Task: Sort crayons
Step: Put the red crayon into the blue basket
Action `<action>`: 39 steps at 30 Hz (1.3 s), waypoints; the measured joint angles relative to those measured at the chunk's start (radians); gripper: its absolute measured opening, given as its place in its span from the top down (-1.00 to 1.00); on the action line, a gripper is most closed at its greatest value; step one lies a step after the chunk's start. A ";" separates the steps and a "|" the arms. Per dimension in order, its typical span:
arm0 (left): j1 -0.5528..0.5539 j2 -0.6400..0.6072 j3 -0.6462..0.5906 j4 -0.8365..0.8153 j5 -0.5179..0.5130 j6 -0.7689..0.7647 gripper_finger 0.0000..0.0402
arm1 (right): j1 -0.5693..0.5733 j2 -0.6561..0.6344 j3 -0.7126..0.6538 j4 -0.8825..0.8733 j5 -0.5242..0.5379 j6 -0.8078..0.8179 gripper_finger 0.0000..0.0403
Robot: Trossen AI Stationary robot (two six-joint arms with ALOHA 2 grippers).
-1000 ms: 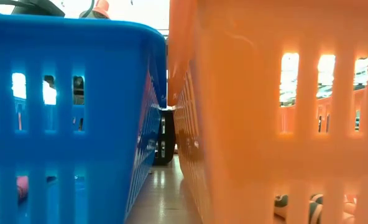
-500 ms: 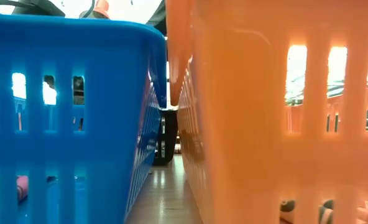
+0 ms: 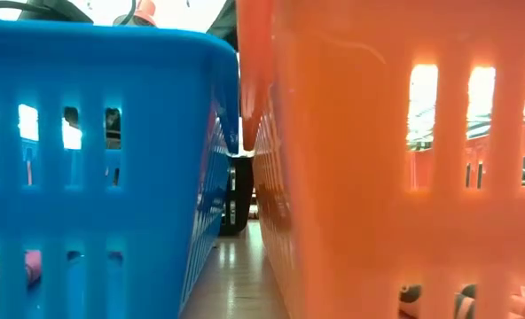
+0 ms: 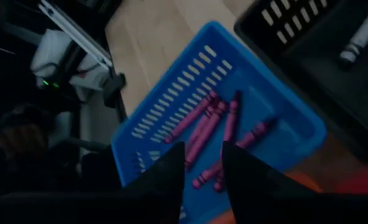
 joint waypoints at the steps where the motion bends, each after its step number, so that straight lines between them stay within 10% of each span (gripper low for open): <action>1: 0.000 0.000 0.000 0.000 0.000 0.000 0.09 | -0.007 0.000 0.000 0.010 -0.012 0.005 0.43; 7: 0.000 0.000 0.000 -0.001 0.000 -0.001 0.09 | -0.056 -0.032 0.000 0.004 -0.074 -0.024 0.43; 20: 0.000 0.000 0.000 -0.001 0.000 -0.005 0.09 | -0.224 -0.182 0.000 -0.448 0.254 -0.204 0.43; 39: 0.000 0.000 0.000 -0.002 0.000 0.002 0.09 | -0.650 -0.179 -0.165 -0.592 0.248 -0.419 0.41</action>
